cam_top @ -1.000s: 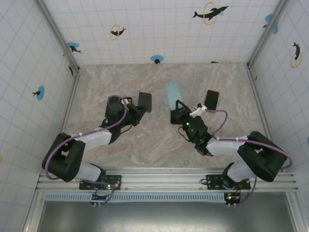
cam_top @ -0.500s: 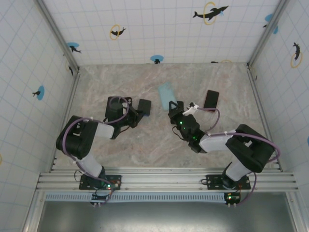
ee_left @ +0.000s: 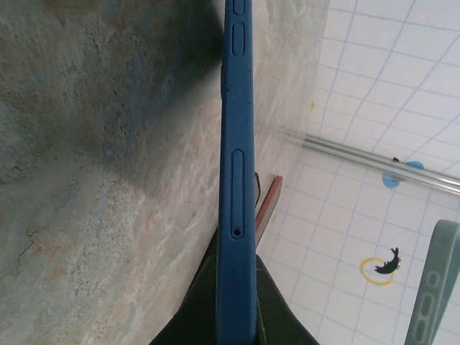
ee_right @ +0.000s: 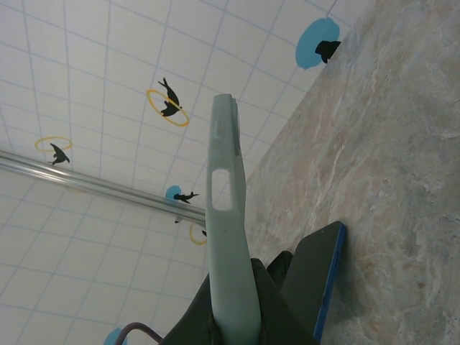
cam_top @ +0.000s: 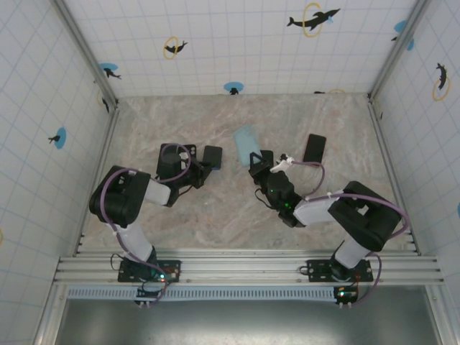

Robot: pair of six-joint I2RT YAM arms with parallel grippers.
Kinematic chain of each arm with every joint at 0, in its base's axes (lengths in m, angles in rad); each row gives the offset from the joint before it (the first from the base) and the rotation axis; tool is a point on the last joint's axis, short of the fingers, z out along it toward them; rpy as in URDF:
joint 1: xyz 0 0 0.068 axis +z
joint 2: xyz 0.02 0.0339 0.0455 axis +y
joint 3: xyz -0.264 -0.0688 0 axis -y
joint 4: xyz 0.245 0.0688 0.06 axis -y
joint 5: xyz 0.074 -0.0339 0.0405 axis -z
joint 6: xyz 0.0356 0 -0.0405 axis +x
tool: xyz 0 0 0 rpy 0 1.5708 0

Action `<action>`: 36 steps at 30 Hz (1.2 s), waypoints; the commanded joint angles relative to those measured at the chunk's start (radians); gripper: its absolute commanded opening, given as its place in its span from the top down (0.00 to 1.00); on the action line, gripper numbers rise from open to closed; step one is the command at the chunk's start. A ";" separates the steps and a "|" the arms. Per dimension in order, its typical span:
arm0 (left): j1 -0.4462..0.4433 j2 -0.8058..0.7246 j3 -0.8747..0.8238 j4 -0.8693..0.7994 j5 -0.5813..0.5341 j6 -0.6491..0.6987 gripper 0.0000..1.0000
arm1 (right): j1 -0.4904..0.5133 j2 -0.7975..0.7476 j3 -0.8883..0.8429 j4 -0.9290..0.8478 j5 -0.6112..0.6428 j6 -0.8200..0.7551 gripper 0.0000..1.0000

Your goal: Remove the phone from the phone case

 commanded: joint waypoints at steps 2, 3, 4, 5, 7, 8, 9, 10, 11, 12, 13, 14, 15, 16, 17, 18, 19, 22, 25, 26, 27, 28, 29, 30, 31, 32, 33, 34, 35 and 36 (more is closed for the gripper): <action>0.011 0.035 -0.004 0.092 0.021 -0.036 0.96 | 0.001 0.022 0.033 0.055 0.006 0.024 1.00; 0.010 0.042 -0.003 0.095 0.022 -0.041 0.95 | 0.000 0.027 0.034 0.056 0.004 0.025 1.00; 0.012 0.046 -0.003 0.095 0.022 -0.046 0.92 | 0.001 0.029 0.035 0.057 0.004 0.027 1.00; 0.011 0.051 -0.003 0.096 0.024 -0.054 0.89 | 0.001 0.033 0.036 0.057 0.002 0.033 1.00; 0.011 0.056 -0.001 0.105 0.032 -0.068 0.84 | 0.000 0.044 0.032 0.068 -0.002 0.040 1.00; 0.011 0.052 -0.003 0.098 0.032 -0.070 0.82 | 0.003 0.048 0.033 0.067 -0.001 0.043 1.00; 0.011 0.049 -0.004 0.089 0.029 -0.070 0.80 | 0.003 0.053 0.033 0.068 -0.001 0.046 1.00; 0.011 0.047 -0.002 0.077 0.030 -0.070 0.77 | 0.005 0.058 0.034 0.066 0.002 0.048 1.00; 0.012 0.047 -0.001 0.071 0.032 -0.071 0.75 | 0.006 0.061 0.035 0.061 0.004 0.049 1.00; 0.012 0.045 0.000 0.064 0.035 -0.072 0.73 | 0.008 0.063 0.039 0.049 0.007 0.051 1.00; 0.011 0.044 -0.001 0.056 0.039 -0.076 0.71 | 0.012 0.060 0.046 0.011 0.019 0.057 1.00; 0.011 0.039 -0.006 0.052 0.039 -0.080 0.68 | 0.018 0.055 0.056 -0.037 0.040 0.065 1.00; 0.011 0.034 -0.009 0.042 0.038 -0.081 0.66 | 0.022 0.054 0.063 -0.068 0.055 0.072 1.00; 0.011 0.025 -0.012 0.015 0.036 -0.072 0.63 | 0.024 0.056 0.064 -0.078 0.064 0.077 1.00; 0.011 0.018 -0.012 -0.012 0.032 -0.060 0.59 | 0.026 0.059 0.062 -0.075 0.075 0.080 1.00; 0.011 0.013 -0.012 -0.033 0.030 -0.052 0.57 | 0.030 0.060 0.063 -0.082 0.084 0.082 1.00; 0.011 0.012 -0.012 -0.048 0.030 -0.049 0.56 | 0.033 0.060 0.066 -0.098 0.093 0.083 1.00; 0.011 0.016 -0.012 -0.084 0.036 -0.050 0.54 | 0.038 0.064 0.069 -0.105 0.100 0.080 1.00; 0.012 0.013 -0.021 -0.102 0.028 -0.050 0.53 | 0.040 0.067 0.067 -0.102 0.102 0.081 1.00; 0.011 0.014 -0.019 -0.104 0.031 -0.050 0.52 | 0.042 0.069 0.065 -0.100 0.103 0.080 1.00; 0.012 0.014 -0.014 -0.109 0.032 -0.047 0.52 | 0.042 0.069 0.063 -0.102 0.103 0.082 1.00; 0.011 0.012 -0.009 -0.121 0.032 -0.043 0.52 | 0.043 0.072 0.064 -0.103 0.103 0.085 1.00; 0.011 0.010 -0.004 -0.143 0.029 -0.039 0.51 | 0.045 0.075 0.066 -0.106 0.102 0.088 1.00; 0.011 0.007 -0.002 -0.158 0.026 -0.038 0.51 | 0.046 0.079 0.068 -0.111 0.102 0.094 1.00; 0.011 0.006 -0.002 -0.172 0.023 -0.041 0.50 | 0.046 0.084 0.072 -0.117 0.100 0.100 1.00; 0.011 0.003 0.000 -0.192 0.019 -0.046 0.49 | 0.046 0.091 0.072 -0.117 0.100 0.107 1.00; 0.011 0.000 0.004 -0.217 0.012 -0.048 0.49 | 0.048 0.097 0.073 -0.115 0.099 0.114 1.00; 0.011 -0.004 0.015 -0.251 0.009 -0.042 0.48 | 0.048 0.104 0.076 -0.113 0.098 0.117 1.00; 0.011 -0.004 0.028 -0.281 0.012 -0.037 0.47 | 0.051 0.107 0.081 -0.123 0.102 0.121 1.00; 0.012 -0.002 0.039 -0.309 0.016 -0.033 0.47 | 0.051 0.109 0.084 -0.131 0.108 0.124 1.00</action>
